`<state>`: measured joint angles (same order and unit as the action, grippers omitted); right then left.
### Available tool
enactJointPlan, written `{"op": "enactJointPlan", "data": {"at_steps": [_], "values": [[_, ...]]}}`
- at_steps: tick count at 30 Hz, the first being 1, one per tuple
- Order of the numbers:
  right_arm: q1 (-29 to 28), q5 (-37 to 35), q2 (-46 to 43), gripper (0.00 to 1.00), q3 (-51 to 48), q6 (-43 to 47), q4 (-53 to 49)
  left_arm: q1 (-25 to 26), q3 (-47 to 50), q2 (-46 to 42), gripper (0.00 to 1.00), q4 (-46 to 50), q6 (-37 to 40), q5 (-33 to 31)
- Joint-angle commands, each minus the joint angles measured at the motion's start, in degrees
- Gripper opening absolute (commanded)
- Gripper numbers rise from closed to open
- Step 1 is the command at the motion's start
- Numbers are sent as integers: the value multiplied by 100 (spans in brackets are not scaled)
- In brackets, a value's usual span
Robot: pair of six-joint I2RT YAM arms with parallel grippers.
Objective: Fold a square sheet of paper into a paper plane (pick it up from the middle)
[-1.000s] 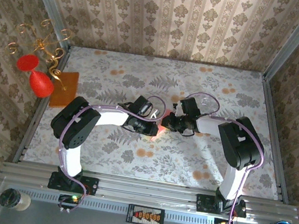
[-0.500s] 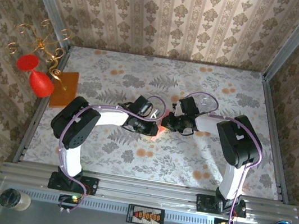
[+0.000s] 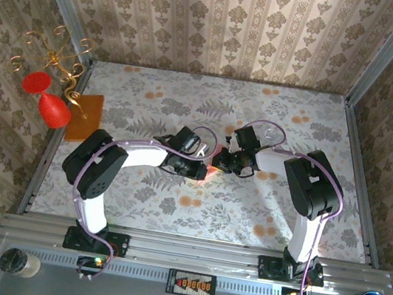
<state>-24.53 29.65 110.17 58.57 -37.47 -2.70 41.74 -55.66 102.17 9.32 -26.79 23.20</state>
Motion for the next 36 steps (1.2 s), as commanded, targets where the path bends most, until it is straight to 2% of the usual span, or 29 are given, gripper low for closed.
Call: {"op": "enactJointPlan", "data": {"at_steps": [1, 5, 8, 13, 21, 36], "values": [[23, -414, 194, 12, 41, 140, -481, -45, 77, -627, 30, 493, 245, -300], [27, -366, 192, 12, 15, 101, -421, -195, 207, -1044, 35, 436, 258, -262], [28, -363, 202, 12, -3, 81, -414, -225, 275, -1049, 35, -1, 92, 59], [27, -362, 223, 12, -18, 56, -385, -52, 115, -492, 28, -777, -368, 585], [26, -324, 228, 10, -53, 7, -322, 58, -239, 192, 17, -783, -567, 628], [21, -337, 324, 8, -55, -78, -332, 62, -177, 501, 12, -897, -696, 550]]}}
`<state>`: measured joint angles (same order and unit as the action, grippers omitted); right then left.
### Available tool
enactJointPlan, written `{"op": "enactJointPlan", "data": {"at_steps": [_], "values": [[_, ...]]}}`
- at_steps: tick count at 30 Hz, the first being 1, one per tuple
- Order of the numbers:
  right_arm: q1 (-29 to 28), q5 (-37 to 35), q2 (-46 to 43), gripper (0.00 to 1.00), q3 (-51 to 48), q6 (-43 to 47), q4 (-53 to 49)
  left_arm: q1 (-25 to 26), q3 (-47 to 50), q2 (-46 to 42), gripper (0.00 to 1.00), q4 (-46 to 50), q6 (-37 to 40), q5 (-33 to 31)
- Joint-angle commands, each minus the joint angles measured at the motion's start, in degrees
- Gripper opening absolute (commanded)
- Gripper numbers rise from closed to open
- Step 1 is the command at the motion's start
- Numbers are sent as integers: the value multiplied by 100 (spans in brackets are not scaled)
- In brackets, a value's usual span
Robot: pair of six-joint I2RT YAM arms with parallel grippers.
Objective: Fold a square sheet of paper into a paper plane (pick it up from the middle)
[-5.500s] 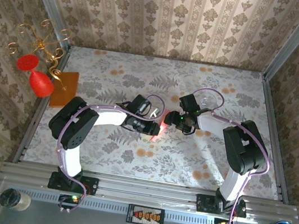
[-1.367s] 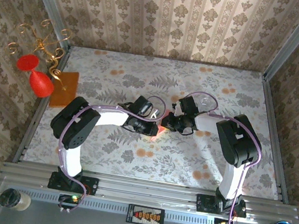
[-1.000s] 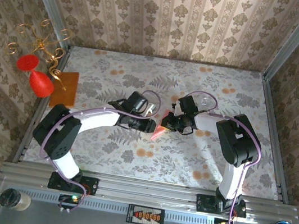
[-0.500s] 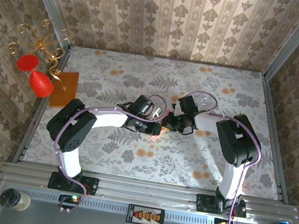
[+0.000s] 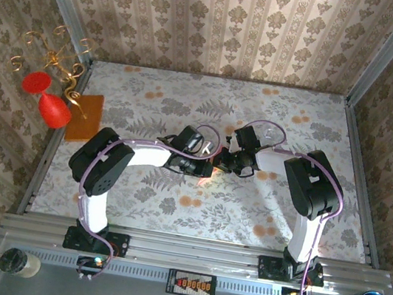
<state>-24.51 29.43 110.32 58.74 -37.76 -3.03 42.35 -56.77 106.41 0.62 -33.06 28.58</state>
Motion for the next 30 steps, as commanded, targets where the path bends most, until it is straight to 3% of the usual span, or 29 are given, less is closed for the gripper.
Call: {"op": "enactJointPlan", "data": {"at_steps": [1, 30], "values": [[23, -321, 307, 9, -73, -62, -306, 7, -51, 82, 12, -27, -65, 3], [21, -1077, 510, 7, 23, -83, -870, 185, 642, -78, 7, 534, 115, -366]]}}
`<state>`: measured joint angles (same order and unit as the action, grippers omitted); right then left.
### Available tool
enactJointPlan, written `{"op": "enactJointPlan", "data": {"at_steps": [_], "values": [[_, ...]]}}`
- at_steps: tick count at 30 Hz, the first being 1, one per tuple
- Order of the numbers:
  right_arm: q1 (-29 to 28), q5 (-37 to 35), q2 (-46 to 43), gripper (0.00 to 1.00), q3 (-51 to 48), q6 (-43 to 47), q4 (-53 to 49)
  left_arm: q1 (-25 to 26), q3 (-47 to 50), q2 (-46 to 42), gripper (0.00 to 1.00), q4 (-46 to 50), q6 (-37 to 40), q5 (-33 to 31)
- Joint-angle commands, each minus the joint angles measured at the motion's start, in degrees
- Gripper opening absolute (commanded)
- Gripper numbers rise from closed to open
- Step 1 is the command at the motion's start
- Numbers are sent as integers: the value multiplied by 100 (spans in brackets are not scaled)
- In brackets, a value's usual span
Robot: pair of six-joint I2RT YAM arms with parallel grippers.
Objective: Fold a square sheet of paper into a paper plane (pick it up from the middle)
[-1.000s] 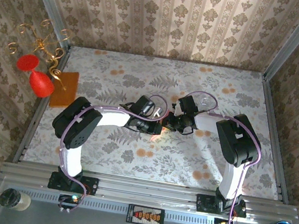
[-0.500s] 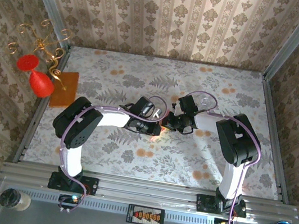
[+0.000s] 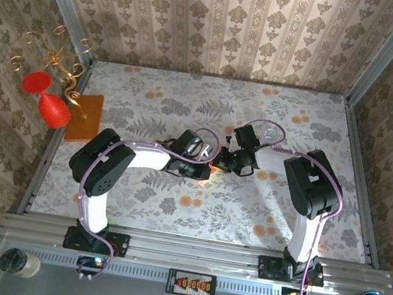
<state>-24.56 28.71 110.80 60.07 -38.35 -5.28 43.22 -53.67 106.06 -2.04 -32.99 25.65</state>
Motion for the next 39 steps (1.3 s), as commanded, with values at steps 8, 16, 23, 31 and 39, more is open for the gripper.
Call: {"op": "enactJointPlan", "data": {"at_steps": [8, 16, 23, 31, 39], "values": [[27, -1077, 521, 7, -92, -44, -713, 199, 488, -315, 7, 1019, 204, -70], [30, -1086, 546, 7, -110, -69, -703, 278, 828, -592, 7, 1172, 217, -152], [-5, -969, 456, 7, -147, -98, -634, 232, 1164, -899, 6, 1167, 129, -236], [-419, -576, 50, 7, -378, -511, -382, -14, 1469, -2180, 13, 716, -496, -396], [-849, -690, -276, 7, -625, -969, -108, -104, 1495, -2015, 22, -150, -1160, -619]]}}
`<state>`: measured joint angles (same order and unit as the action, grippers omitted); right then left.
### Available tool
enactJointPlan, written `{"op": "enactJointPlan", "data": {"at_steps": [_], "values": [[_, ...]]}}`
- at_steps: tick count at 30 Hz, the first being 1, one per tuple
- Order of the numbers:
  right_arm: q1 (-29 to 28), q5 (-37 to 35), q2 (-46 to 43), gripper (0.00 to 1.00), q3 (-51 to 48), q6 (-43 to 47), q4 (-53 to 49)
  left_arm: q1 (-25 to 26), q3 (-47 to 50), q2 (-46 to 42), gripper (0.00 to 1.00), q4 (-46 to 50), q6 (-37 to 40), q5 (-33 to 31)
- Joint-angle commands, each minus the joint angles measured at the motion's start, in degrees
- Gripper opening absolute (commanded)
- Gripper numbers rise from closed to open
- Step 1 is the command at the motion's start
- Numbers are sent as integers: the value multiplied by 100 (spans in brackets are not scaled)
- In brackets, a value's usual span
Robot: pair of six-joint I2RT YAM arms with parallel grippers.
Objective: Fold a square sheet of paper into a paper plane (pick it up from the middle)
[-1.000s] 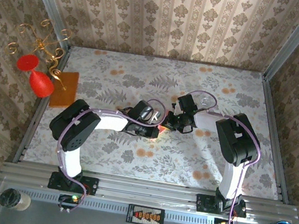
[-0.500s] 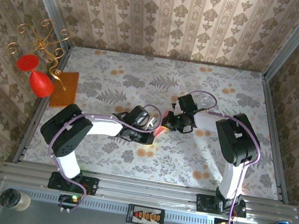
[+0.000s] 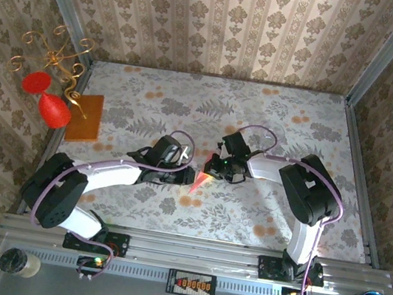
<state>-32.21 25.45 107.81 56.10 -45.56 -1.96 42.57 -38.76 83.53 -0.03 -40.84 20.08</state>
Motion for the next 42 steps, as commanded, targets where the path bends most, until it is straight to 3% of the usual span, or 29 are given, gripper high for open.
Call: {"op": "enactJointPlan", "data": {"at_steps": [1, 11, 23, 42], "values": [[-84, -390, 4, 7, -234, -259, -435, -49, -29, 375, 21, -429, -434, -37], [-63, -444, 19, 7, -122, -416, -320, 13, -248, 1080, 10, -952, -491, 401], [162, -275, -305, 8, 20, -205, -46, -56, -174, 1534, 1, -257, -213, 249], [505, -734, -105, 9, 465, 547, -900, -99, -492, 1348, 0, 399, 34, 187]]}}
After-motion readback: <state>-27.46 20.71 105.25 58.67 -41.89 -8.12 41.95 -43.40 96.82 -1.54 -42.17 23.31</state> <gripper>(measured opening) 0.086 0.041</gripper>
